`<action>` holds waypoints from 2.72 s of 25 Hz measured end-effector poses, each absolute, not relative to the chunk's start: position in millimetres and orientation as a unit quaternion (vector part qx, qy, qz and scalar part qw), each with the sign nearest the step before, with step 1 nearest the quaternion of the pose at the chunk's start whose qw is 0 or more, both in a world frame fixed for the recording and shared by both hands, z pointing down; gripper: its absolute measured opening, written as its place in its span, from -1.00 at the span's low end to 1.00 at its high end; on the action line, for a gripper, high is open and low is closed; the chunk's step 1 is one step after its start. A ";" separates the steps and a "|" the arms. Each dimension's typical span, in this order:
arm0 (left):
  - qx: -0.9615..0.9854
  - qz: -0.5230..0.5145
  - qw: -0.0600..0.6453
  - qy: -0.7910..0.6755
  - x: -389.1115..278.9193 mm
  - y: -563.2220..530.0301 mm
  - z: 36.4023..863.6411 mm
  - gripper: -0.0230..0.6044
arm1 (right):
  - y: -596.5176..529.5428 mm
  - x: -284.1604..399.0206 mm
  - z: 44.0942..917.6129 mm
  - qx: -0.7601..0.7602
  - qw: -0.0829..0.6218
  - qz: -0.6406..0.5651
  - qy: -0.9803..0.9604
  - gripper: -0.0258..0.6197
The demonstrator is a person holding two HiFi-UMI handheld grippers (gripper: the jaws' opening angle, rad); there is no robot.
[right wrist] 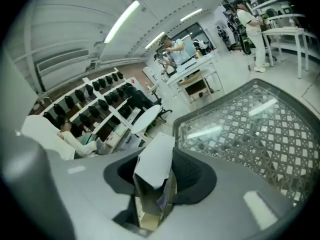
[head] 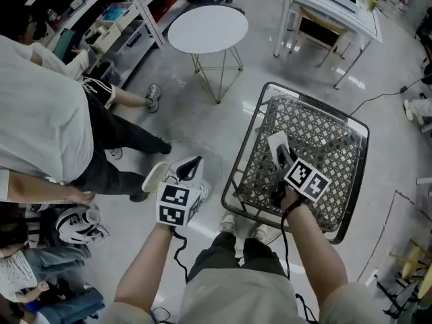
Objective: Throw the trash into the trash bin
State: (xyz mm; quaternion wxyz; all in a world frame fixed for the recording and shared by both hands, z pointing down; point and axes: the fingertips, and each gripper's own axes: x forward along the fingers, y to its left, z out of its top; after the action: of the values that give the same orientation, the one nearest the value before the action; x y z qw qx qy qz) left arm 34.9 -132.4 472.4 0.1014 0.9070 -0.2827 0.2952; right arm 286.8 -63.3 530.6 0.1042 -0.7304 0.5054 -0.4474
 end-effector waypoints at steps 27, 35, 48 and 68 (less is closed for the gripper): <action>0.800 0.300 0.219 -0.472 -214.5 -117.6 553.7 -0.92 | -138.4 -79.4 650.5 -0.459 -0.203 -0.415 0.759 -0.45; 0.783 0.340 0.267 -0.447 -245.4 -103.5 642.8 -0.92 | -127.7 -136.0 748.1 -0.404 -0.291 -0.413 0.763 -0.45; 0.762 0.348 0.320 -0.443 -253.0 -79.5 707.6 -0.92 | -118.9 -149.4 830.3 -0.383 -0.330 -0.435 0.745 -0.21; 0.817 0.312 0.216 -0.434 -181.9 -115.2 554.4 -0.92 | -138.3 -50.2 569.3 -0.457 -0.200 -0.310 0.809 -0.80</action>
State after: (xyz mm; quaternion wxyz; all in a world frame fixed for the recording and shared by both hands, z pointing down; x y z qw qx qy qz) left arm -181.9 -115.2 554.4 0.2156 0.8170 -0.4341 0.3123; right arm -50.2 -138.3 569.3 -0.2001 -0.4568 0.8094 -0.3102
